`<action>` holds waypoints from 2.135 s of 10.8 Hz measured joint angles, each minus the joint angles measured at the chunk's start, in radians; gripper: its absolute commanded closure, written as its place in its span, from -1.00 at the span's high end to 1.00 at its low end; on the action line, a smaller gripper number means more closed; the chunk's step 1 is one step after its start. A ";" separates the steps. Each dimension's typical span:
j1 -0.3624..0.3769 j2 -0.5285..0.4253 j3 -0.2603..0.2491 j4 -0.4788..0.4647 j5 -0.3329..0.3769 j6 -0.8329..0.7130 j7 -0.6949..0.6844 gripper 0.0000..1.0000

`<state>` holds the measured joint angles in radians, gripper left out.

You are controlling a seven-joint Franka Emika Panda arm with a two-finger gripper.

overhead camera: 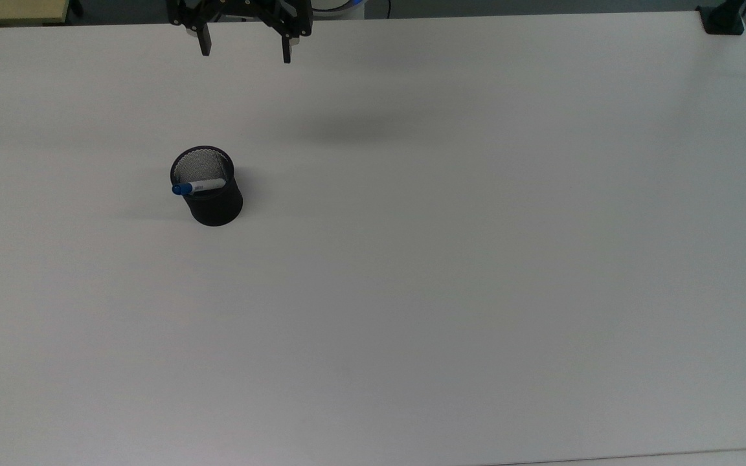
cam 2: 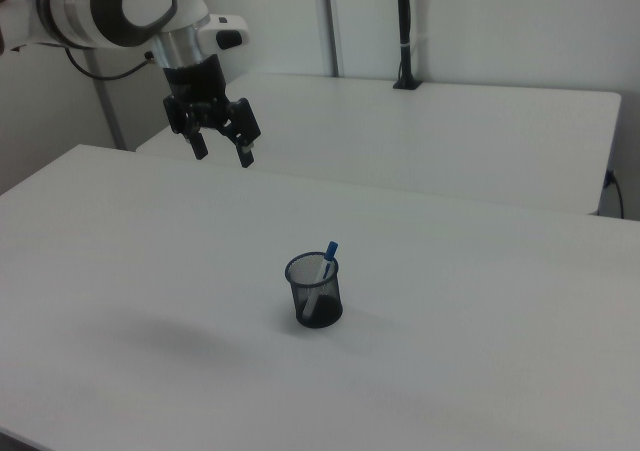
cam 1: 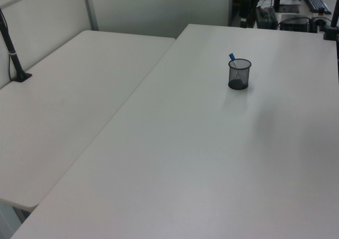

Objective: Remove the marker

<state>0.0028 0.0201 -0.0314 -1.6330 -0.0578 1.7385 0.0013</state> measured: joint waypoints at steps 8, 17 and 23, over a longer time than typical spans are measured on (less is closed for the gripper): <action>0.000 0.000 0.000 0.000 0.000 0.000 0.000 1.00; -0.119 0.012 -0.006 -0.021 -0.063 -0.021 -0.325 1.00; -0.215 0.104 -0.007 -0.139 -0.064 0.297 -0.247 0.90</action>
<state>-0.2119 0.1238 -0.0380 -1.7723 -0.1219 2.0351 -0.2459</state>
